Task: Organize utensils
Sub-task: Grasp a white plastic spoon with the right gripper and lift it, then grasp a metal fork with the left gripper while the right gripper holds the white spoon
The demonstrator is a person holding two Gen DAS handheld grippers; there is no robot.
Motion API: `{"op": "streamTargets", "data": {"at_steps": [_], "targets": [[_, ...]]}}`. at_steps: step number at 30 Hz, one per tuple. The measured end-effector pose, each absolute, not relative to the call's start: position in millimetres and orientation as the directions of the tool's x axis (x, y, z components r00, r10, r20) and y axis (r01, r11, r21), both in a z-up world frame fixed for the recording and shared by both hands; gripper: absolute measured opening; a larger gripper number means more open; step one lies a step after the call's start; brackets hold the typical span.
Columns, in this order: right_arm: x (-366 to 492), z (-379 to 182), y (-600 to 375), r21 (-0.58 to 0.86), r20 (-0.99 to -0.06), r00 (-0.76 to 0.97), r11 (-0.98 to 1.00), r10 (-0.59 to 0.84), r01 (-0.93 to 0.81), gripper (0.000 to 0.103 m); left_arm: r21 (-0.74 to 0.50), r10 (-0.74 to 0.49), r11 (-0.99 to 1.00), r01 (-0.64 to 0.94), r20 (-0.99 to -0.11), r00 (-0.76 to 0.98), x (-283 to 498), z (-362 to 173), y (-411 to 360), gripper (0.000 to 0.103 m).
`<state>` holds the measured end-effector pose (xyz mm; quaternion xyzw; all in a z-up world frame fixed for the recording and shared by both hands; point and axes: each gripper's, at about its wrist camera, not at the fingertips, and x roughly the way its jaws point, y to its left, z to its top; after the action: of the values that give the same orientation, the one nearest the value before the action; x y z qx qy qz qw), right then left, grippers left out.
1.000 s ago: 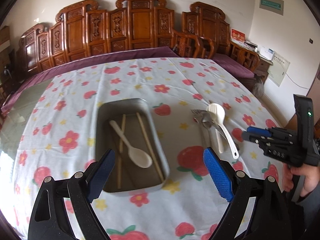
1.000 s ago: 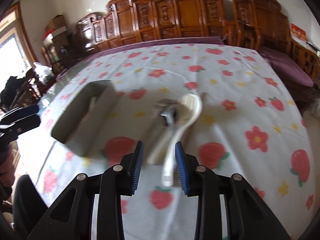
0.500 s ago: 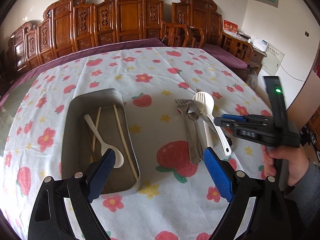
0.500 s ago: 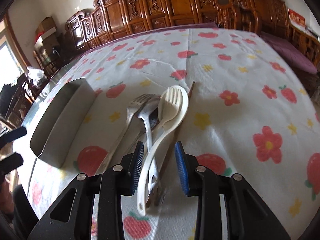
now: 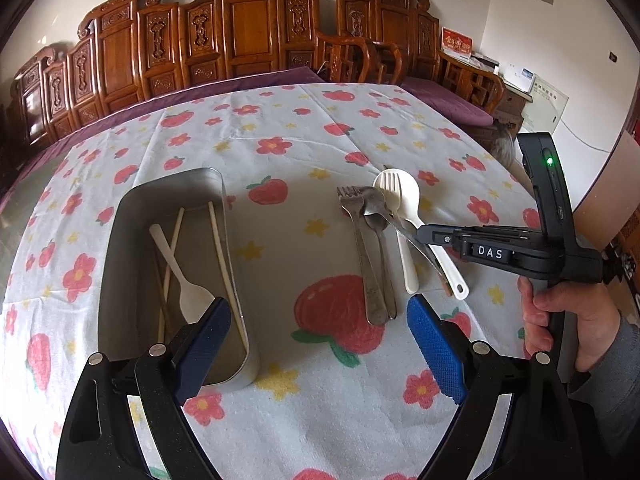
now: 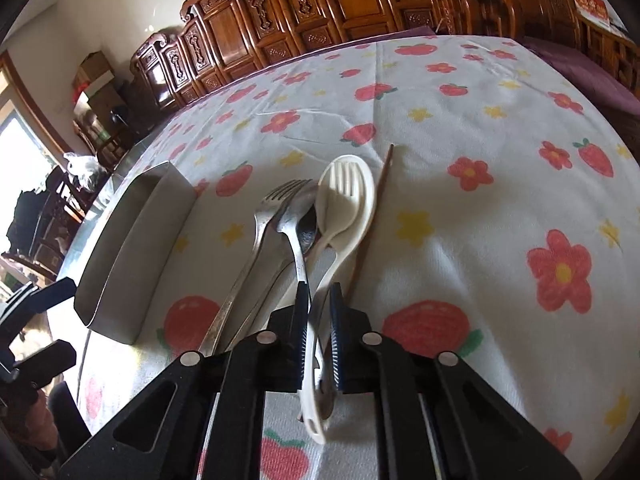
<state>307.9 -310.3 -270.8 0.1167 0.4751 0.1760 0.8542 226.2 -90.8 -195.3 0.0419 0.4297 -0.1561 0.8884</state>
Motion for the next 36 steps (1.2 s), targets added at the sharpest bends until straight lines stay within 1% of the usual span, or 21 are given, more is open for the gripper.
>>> {"op": "streamTargets", "data": {"at_steps": [4, 6, 9, 15, 21, 23, 25, 29, 31, 32, 34, 36], "targets": [[304.9, -265.3, -318.0, 0.387, -0.752, 0.505, 0.904, 0.424, -0.182, 0.005, -0.051, -0.236, 0.947, 0.317, -0.779, 0.580, 229.0, -198.2, -97.7, 0.086], [303.3, -261.6, -321.9, 0.393, -0.743, 0.516, 0.902, 0.427, -0.180, 0.005, -0.052, -0.236, 0.947, 0.315, -0.781, 0.579, 231.4, -200.0, -100.1, 0.086], [300.7, -257.0, -324.1, 0.365, -0.742, 0.532, 0.911, 0.409, -0.191, 0.005, -0.048, -0.230, 0.948, 0.314, -0.785, 0.575, 237.4, -204.3, -105.6, 0.086], [298.9, -249.5, -337.6, 0.303, -0.736, 0.589, 0.941, 0.332, -0.151, 0.005, -0.048, -0.227, 0.948, 0.314, -0.794, 0.564, 252.1, -213.4, -115.7, 0.086], [301.5, -249.6, -353.0, 0.298, -0.732, 0.609, 0.947, 0.306, -0.117, 0.005, -0.058, -0.240, 0.943, 0.327, -0.801, 0.549, 273.3, -221.1, -129.2, 0.086], [302.3, -250.5, -356.7, 0.294, -0.735, 0.609, 0.949, 0.298, -0.110, 0.005, -0.064, -0.248, 0.939, 0.338, -0.806, 0.537, 281.0, -224.3, -135.0, 0.082], [303.0, -250.4, -358.9, 0.292, -0.736, 0.610, 0.951, 0.294, -0.106, 0.005, -0.074, -0.255, 0.937, 0.341, -0.812, 0.524, 289.0, -228.2, -139.8, 0.074], [303.3, -250.6, -358.4, 0.282, -0.741, 0.608, 0.954, 0.286, -0.105, 0.005, -0.082, -0.257, 0.934, 0.348, -0.830, 0.494, 305.8, -239.1, -150.2, 0.065], [303.2, -250.5, -357.2, 0.280, -0.741, 0.607, 0.954, 0.287, -0.110, 0.005, -0.076, -0.250, 0.932, 0.356, -0.843, 0.476, 312.4, -245.7, -155.3, 0.056], [303.1, -250.4, -356.7, 0.277, -0.742, 0.607, 0.954, 0.286, -0.111, 0.005, -0.071, -0.247, 0.930, 0.360, -0.848, 0.469, 315.0, -248.6, -157.8, 0.054], [302.9, -250.3, -356.4, 0.276, -0.741, 0.607, 0.955, 0.286, -0.113, 0.005, -0.049, -0.227, 0.930, 0.364, -0.857, 0.463, 319.4, -254.5, -163.0, 0.048], [302.8, -250.2, -356.2, 0.276, -0.741, 0.607, 0.954, 0.286, -0.113, 0.005, -0.042, -0.220, 0.930, 0.366, -0.861, 0.458, 322.7, -259.0, -165.6, 0.046]]}}
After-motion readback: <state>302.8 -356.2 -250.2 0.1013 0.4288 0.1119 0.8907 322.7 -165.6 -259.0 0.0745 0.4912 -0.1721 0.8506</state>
